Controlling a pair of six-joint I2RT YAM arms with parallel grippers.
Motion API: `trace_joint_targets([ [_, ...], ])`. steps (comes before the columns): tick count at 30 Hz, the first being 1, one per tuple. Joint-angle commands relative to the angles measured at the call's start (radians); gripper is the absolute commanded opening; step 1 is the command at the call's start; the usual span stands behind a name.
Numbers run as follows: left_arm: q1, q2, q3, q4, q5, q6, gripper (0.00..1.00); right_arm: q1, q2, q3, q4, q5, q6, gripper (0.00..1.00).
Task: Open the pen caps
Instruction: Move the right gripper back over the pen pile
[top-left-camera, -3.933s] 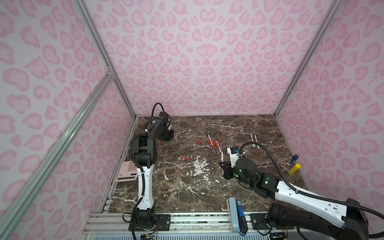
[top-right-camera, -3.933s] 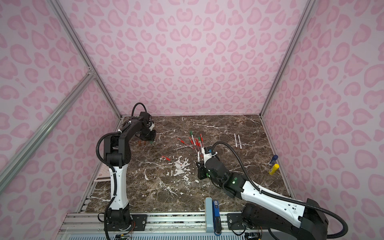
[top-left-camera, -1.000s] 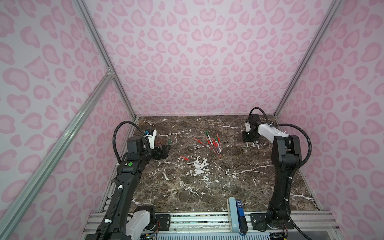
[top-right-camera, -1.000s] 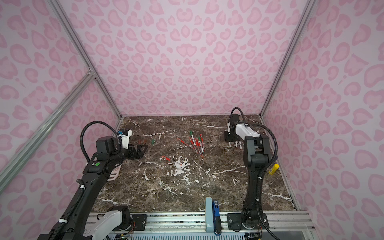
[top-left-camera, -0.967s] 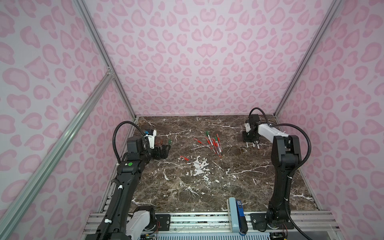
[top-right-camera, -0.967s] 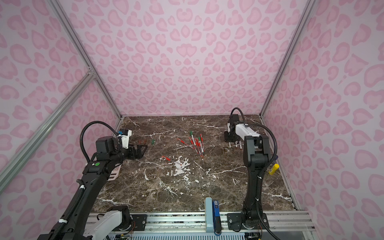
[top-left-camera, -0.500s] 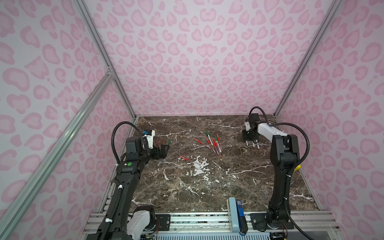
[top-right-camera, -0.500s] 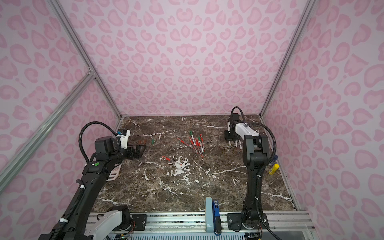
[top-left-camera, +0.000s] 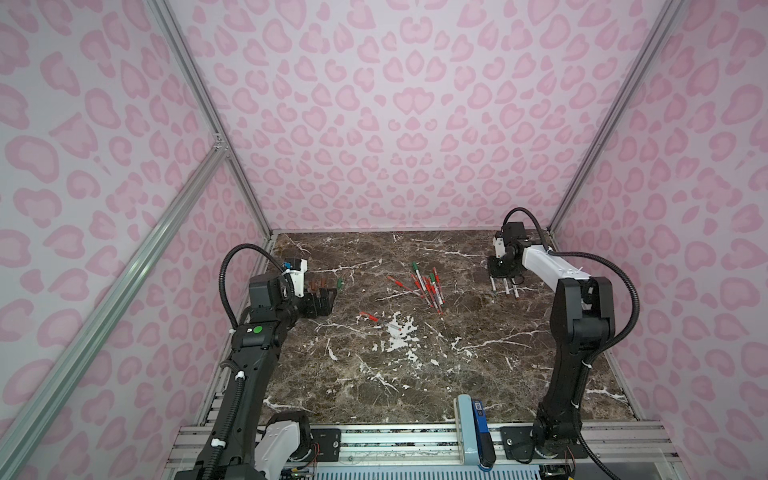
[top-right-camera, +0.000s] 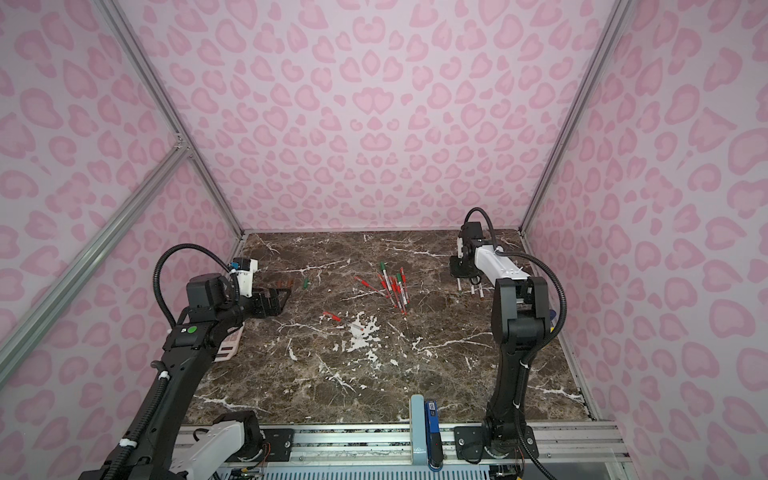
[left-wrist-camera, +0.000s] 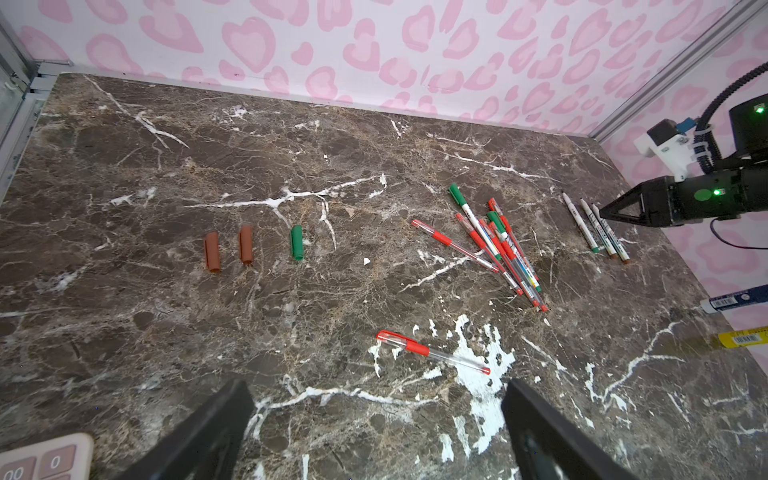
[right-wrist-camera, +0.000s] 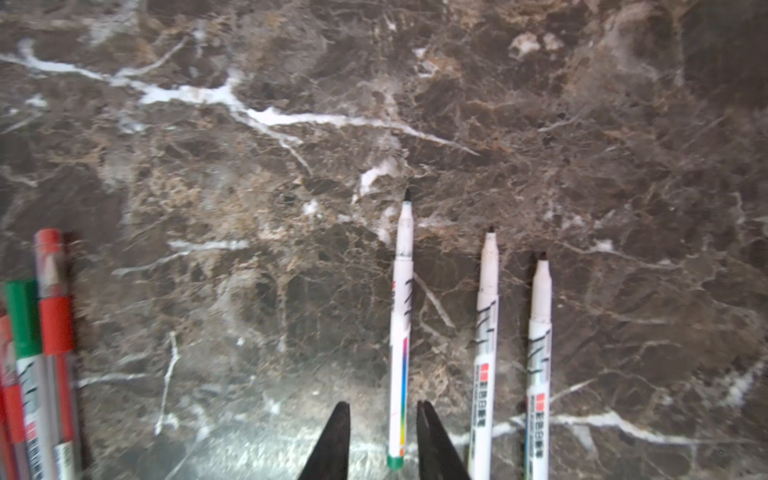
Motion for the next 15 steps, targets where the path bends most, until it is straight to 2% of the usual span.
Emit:
trace_joint_targets([
  [1, 0.003, 0.003, 0.010, 0.022, 0.007, -0.005, 0.98, 0.039, -0.040, -0.035, 0.005, -0.011, 0.017, 0.31],
  [8, 0.005, -0.004, 0.009, 0.025, 0.013, -0.010, 0.98, 0.191, -0.081, -0.087, 0.038, -0.032, 0.063, 0.29],
  [15, 0.005, -0.009, 0.010, 0.025, 0.020, -0.012, 0.98, 0.321, 0.008, -0.021, 0.028, -0.043, 0.086, 0.22],
])
